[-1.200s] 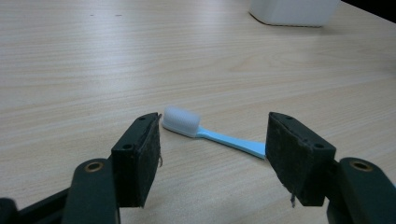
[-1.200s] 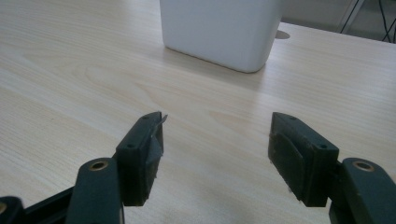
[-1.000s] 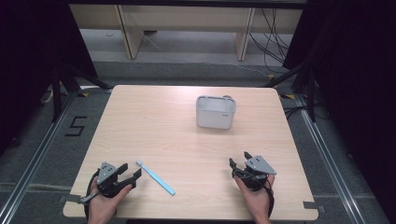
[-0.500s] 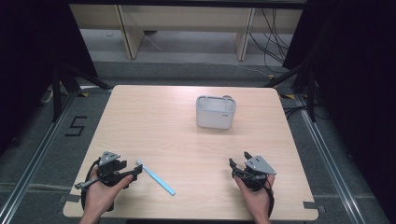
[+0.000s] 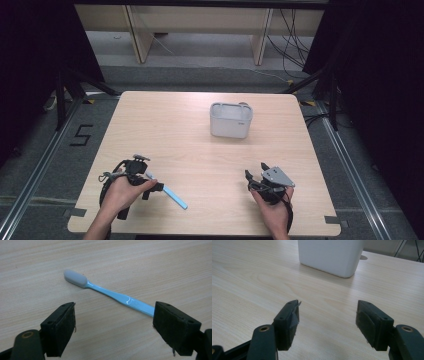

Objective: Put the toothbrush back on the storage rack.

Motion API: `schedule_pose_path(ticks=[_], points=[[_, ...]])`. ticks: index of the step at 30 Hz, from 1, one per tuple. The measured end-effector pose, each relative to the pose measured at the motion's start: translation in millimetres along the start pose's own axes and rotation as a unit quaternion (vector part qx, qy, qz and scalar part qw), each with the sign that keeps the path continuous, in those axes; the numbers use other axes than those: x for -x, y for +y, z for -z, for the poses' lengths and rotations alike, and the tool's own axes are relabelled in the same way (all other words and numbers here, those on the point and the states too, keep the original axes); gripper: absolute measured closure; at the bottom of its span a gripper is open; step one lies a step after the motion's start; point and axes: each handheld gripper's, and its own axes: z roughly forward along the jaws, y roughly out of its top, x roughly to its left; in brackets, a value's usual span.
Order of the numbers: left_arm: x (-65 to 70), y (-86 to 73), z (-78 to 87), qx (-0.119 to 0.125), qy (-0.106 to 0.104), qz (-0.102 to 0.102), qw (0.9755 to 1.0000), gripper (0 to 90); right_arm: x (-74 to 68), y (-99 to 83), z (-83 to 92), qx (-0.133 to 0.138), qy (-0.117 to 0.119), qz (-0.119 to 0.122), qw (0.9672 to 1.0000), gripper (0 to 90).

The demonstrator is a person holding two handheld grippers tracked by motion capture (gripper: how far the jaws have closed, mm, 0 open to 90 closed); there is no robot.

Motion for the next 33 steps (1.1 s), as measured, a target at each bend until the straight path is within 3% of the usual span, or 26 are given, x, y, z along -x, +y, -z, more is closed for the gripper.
schedule_pose_path(ticks=[3,5,15,17,30,32,33], points=[[5.4,6.2,-4.0,-0.006,0.008,0.009,0.9999,15.9,-0.2,-0.1,0.1,0.000,-0.001,0.000,1.0000,36.2],[7.8,11.9,-7.3,-0.011,0.016,0.002,0.9998,15.5,-0.7,-0.1,-0.6,0.002,0.003,-0.002,1.0000,36.3],[11.6,14.1,-18.9,-0.029,0.026,0.016,0.9991,15.5,-1.1,-0.1,-0.5,0.001,0.006,-0.001,1.0000,36.3],[12.0,15.0,-20.0,-0.026,0.031,0.008,0.9992,15.5,-1.4,-0.1,-0.6,0.000,0.003,0.000,1.0000,36.3],[19.5,13.1,-26.8,-0.030,0.039,0.011,0.9987,15.7,-3.3,-0.2,0.9,-0.005,-0.004,-0.005,1.0000,36.3],[20.5,12.3,-28.1,-0.030,0.041,0.005,0.9987,15.9,-2.1,0.0,0.5,-0.004,-0.003,0.003,1.0000,36.2],[20.9,11.7,-29.2,-0.029,0.041,0.000,0.9987,16.4,-3.5,0.0,1.3,-0.008,-0.002,-0.006,0.9999,36.3]])
